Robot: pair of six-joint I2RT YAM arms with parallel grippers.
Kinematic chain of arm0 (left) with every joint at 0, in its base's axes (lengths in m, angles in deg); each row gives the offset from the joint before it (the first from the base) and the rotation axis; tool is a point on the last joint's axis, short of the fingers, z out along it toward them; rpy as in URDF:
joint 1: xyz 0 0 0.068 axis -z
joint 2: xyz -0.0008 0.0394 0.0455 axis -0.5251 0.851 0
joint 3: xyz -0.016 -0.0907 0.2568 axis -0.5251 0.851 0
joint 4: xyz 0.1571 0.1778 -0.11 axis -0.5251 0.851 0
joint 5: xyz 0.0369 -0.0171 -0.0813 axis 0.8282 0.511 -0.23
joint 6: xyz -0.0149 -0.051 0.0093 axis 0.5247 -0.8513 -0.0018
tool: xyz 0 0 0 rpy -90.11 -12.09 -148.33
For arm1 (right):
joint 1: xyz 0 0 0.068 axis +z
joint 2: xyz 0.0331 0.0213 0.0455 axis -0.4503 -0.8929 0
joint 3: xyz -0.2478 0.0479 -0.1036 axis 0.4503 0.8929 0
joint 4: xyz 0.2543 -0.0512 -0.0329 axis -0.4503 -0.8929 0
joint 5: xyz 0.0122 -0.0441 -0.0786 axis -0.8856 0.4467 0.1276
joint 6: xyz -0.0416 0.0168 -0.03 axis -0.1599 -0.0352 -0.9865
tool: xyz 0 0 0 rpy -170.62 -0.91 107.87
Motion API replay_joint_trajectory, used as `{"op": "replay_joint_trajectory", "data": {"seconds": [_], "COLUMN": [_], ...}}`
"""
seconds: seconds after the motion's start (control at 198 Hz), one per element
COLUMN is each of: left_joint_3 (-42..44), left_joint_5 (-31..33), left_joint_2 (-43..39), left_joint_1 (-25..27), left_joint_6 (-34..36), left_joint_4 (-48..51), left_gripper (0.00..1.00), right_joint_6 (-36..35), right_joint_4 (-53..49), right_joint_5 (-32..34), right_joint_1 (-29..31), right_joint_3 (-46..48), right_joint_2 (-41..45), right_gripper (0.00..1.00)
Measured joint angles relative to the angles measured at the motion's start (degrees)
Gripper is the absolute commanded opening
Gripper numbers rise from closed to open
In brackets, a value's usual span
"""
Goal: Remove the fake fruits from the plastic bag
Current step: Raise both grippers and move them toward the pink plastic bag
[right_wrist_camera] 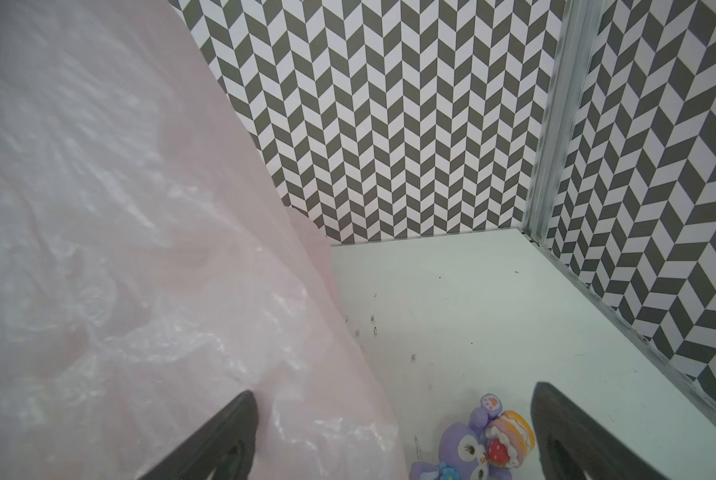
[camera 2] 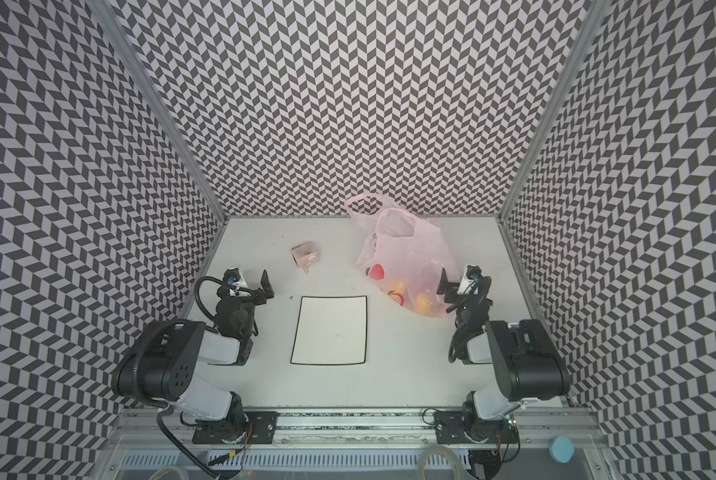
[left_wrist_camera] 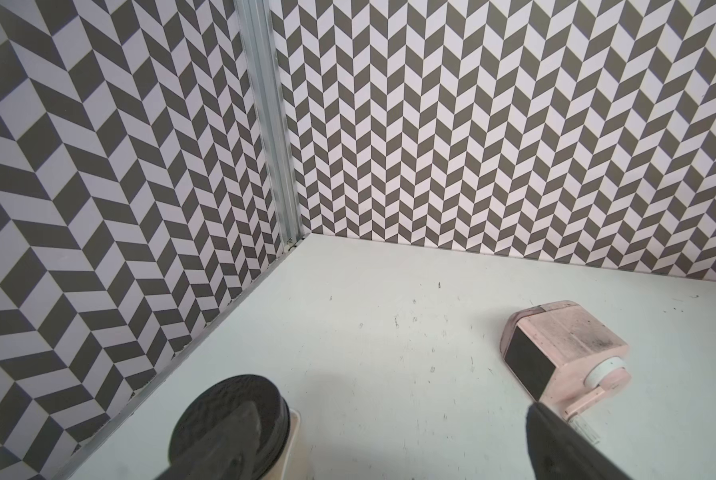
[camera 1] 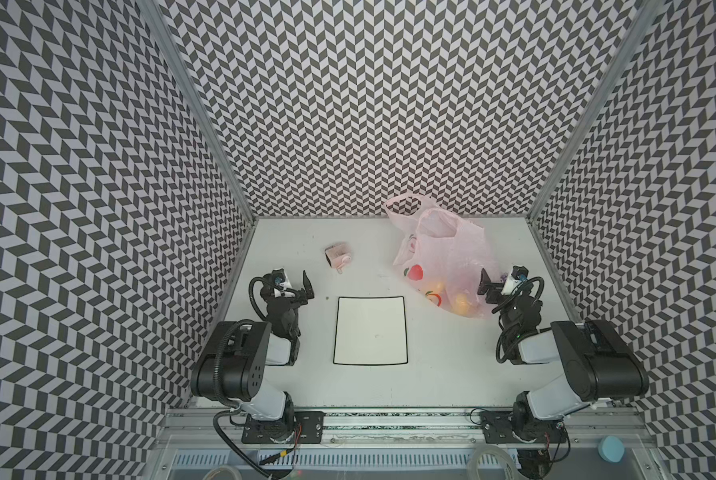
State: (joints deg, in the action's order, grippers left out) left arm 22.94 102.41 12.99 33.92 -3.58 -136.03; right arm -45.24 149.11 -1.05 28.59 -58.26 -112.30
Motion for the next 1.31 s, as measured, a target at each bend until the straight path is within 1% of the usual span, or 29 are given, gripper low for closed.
{"op": "replay_joint_trajectory", "data": {"seconds": [0.747,0.854,0.919,0.995,1.071,1.151,1.222,1.258,1.308], "left_joint_3": [0.0,0.7,0.8,0.5,-1.3,-5.0,-9.6,-11.8,-14.6], "left_joint_5": [0.0,-0.2,-0.2,-0.2,-0.9,-2.5,-5.3,-7.1,-10.1], "left_joint_2": [0.0,-1.2,-5.0,-12.1,-18.3,-22.3,-23.7,-23.7,-23.6], "left_joint_1": [0.0,0.0,0.2,0.8,1.1,1.2,1.2,1.2,1.2], "left_joint_6": [0.0,0.3,0.5,1.0,1.4,1.7,2.2,2.4,2.6], "left_joint_4": [0.0,0.4,3.4,7.6,11.6,16.4,21.5,23.6,26.8], "left_gripper": [1.00,1.00,1.00,1.00,1.00,1.00,1.00,1.00,1.00], "right_joint_6": [0.0,0.0,0.1,1.2,3.2,6.2,7.7,8.5,9.6], "right_joint_4": [0.8,0.1,-3.3,-8.2,-16.4,-27.0,-37.2,-41.6,-47.6], "right_joint_5": [-0.2,-0.3,0.0,1.0,2.2,2.8,0.5,-1.8,-5.7], "right_joint_1": [0.0,0.0,0.0,0.0,0.0,0.0,-0.1,-0.1,-0.1], "right_joint_3": [0.0,1.8,2.3,1.8,-0.9,-6.6,-12.8,-15.9,-19.9], "right_joint_2": [0.0,2.0,6.3,13.1,20.6,26.8,30.0,30.9,31.5], "right_gripper": [1.00,0.99,0.99,1.00,1.00,0.99,0.99,1.00,0.96]}}
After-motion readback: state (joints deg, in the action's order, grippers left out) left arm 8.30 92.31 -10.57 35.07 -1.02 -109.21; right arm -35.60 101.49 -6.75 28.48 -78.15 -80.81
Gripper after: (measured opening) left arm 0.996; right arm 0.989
